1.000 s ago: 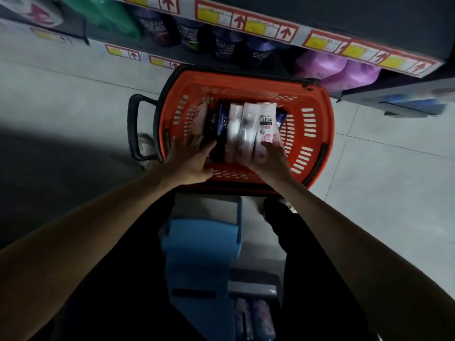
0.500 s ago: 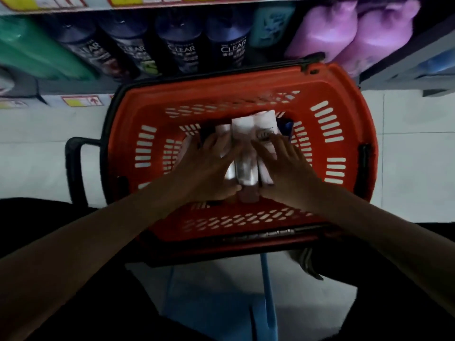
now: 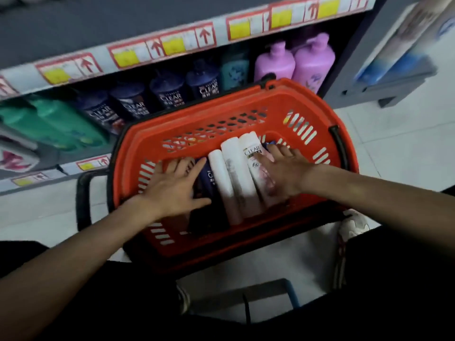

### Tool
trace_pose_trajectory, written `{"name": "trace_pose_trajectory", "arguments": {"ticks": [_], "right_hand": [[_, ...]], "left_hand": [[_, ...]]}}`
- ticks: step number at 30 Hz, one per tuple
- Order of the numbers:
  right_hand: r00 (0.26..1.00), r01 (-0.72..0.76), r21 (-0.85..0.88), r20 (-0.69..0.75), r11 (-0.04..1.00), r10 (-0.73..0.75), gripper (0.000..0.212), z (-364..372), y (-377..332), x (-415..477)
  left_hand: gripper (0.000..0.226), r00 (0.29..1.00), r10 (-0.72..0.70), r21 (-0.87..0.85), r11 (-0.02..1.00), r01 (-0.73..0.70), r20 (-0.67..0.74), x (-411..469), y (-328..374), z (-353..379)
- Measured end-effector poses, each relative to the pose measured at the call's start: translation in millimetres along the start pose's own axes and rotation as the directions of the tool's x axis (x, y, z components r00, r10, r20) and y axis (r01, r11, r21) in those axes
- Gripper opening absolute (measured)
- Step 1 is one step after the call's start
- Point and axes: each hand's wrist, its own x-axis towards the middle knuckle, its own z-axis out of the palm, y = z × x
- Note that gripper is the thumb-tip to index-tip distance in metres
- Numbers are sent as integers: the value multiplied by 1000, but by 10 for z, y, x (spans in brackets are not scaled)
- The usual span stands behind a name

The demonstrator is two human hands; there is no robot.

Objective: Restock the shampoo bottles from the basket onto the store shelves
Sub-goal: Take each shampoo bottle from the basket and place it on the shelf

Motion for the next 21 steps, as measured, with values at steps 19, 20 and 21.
{"name": "trace_pose_trajectory", "arguments": {"ticks": [19,20,21], "right_hand": [[992,-122,13,19,992,122,107,-103,-294,-436],[992,-124,28,10,992,124,104,-112,-286,-420],[992,-128,27,2,991,128,102,-126,-274,-391]], "left_hand": [[90,982,-189,-70,979,190,9,-729,36,-139],[86,980,-198,-43,979,198,5,-734,35,-149],[82,978,-207,-20,978,207,-11,-736,31,-148]]}}
